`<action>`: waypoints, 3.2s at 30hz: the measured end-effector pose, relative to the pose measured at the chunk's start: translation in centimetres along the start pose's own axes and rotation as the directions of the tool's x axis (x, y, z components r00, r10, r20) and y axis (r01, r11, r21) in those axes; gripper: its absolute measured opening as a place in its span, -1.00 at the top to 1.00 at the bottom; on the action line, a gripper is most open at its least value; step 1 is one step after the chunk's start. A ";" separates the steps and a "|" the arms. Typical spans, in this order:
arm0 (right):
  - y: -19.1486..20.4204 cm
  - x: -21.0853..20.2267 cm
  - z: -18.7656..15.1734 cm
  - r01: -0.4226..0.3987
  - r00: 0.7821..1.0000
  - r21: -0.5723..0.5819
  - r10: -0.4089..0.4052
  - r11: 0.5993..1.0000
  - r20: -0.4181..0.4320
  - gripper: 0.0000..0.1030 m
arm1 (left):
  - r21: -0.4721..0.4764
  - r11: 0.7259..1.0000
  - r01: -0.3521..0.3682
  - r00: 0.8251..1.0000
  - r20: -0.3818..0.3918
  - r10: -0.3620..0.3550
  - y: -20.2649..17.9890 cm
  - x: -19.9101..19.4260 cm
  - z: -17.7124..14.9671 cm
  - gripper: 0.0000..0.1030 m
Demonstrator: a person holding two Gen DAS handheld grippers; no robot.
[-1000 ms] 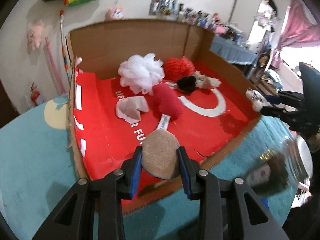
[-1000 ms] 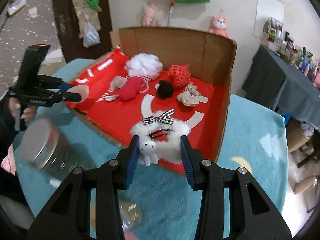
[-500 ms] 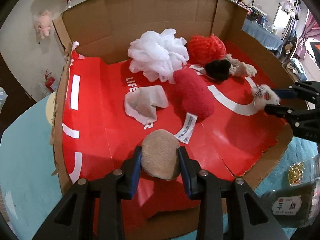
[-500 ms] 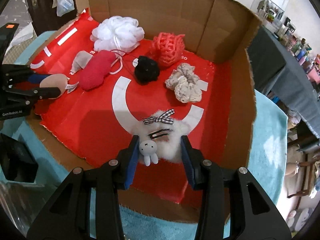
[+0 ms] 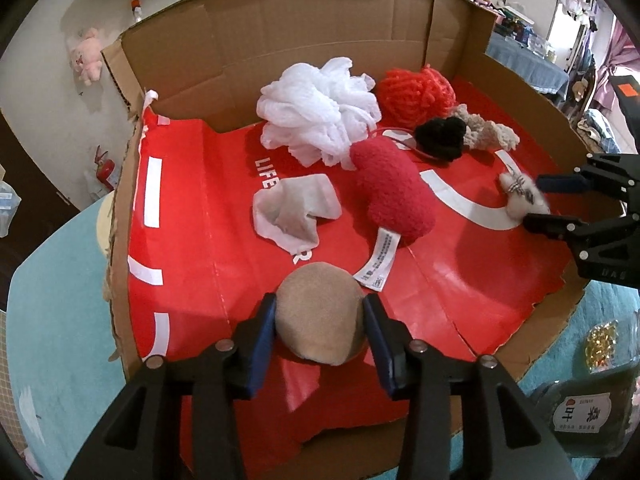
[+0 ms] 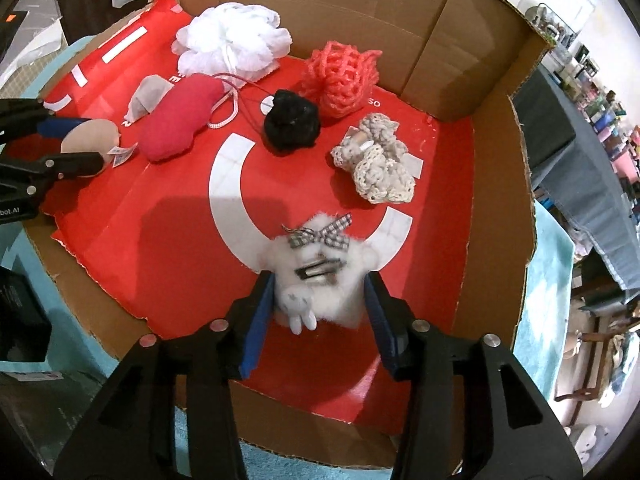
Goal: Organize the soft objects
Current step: 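Lower the felt disc and bunny plush onto the red lining and open both tools, then lift both tools away from the box back toward the table, then grasp the white cloth with the left tool while the right tool grasps the blue roll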
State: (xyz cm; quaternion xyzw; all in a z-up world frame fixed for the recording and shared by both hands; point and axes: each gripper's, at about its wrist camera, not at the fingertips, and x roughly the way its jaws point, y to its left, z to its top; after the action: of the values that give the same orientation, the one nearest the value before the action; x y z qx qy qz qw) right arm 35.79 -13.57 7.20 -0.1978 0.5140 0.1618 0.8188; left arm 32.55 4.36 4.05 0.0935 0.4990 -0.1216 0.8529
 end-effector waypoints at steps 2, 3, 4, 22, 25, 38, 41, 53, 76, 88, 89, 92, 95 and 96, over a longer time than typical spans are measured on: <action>0.1 0.0 0.0 0.000 1.000 -0.001 0.000 1.000 -0.001 0.08 | 0.002 1.000 0.008 1.000 0.007 -0.008 -0.2 -0.2 -0.1 -0.01; 0.2 0.1 0.0 -0.001 1.000 -0.002 0.001 1.000 0.000 0.07 | 0.002 1.000 0.014 1.000 0.011 -0.014 -0.2 -0.3 -0.1 -0.09; 0.2 0.1 0.0 -0.002 1.000 -0.002 0.002 1.000 0.001 0.06 | 0.002 1.000 0.020 1.000 0.018 -0.020 -0.2 -0.6 -0.2 -0.11; -0.3 -11.6 -2.6 -0.037 0.973 0.087 0.016 0.996 0.231 -0.39 | -0.053 0.997 0.057 0.951 0.305 -0.038 -2.9 -12.4 -3.2 -0.86; 0.0 -14.8 -4.0 -0.057 0.953 0.107 0.022 0.993 0.303 -0.56 | -0.063 0.996 0.063 0.922 0.385 -0.034 -4.1 -15.3 -4.5 -0.97; 4.5 -24.9 -12.8 -0.056 0.798 0.156 -0.050 0.986 0.600 -0.73 | -0.115 0.993 0.003 0.787 0.613 0.068 -9.4 -23.2 -11.4 -1.00; 5.3 -25.7 -15.1 -0.045 0.768 0.189 -0.087 0.981 0.634 -0.75 | -0.119 0.993 -0.009 0.761 0.644 0.085 -10.6 -23.9 -13.0 -1.00; 7.1 -23.4 -22.1 -0.072 0.733 0.303 -0.155 0.950 0.662 -0.88 | -0.165 0.986 -0.004 0.767 0.632 0.109 -13.1 -21.4 -18.4 -1.00; 10.8 -13.9 -27.0 -0.030 0.848 0.402 -0.190 0.915 0.494 -0.88 | -0.224 0.973 0.046 0.892 0.447 0.061 -13.2 -12.5 -23.7 -1.00; 10.3 -12.2 -26.5 -0.073 0.881 0.403 -0.130 0.912 0.455 -0.88 | -0.235 0.970 0.057 0.921 0.388 0.040 -12.4 -10.9 -23.1 -1.00; 10.2 -12.1 -26.4 -0.085 0.884 0.401 -0.116 0.912 0.452 -0.88 | -0.235 0.970 0.060 0.922 0.385 0.036 -12.2 -10.8 -22.8 -1.00; 9.7 -11.6 -25.7 -0.140 0.893 0.391 -0.054 0.910 0.447 -0.88 | -0.235 0.968 0.084 0.926 0.378 0.012 -11.8 -10.7 -22.1 -1.00; 9.1 -11.0 -24.8 -0.213 0.898 0.379 0.028 0.901 0.439 -0.88 | -0.219 0.971 0.099 0.932 0.363 -0.013 -11.6 -10.6 -21.1 -0.96; 8.9 -10.8 -24.5 -0.244 0.896 0.373 0.062 0.895 0.439 -0.88 | -0.213 0.972 0.102 0.934 0.357 -0.020 -11.6 -10.5 -20.8 -0.92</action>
State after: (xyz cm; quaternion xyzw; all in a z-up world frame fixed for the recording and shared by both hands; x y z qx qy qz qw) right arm 8.09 -18.52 5.96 0.0633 0.3645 0.1516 0.9166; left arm 6.84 0.40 2.73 -0.0436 0.3516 -0.1048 0.9292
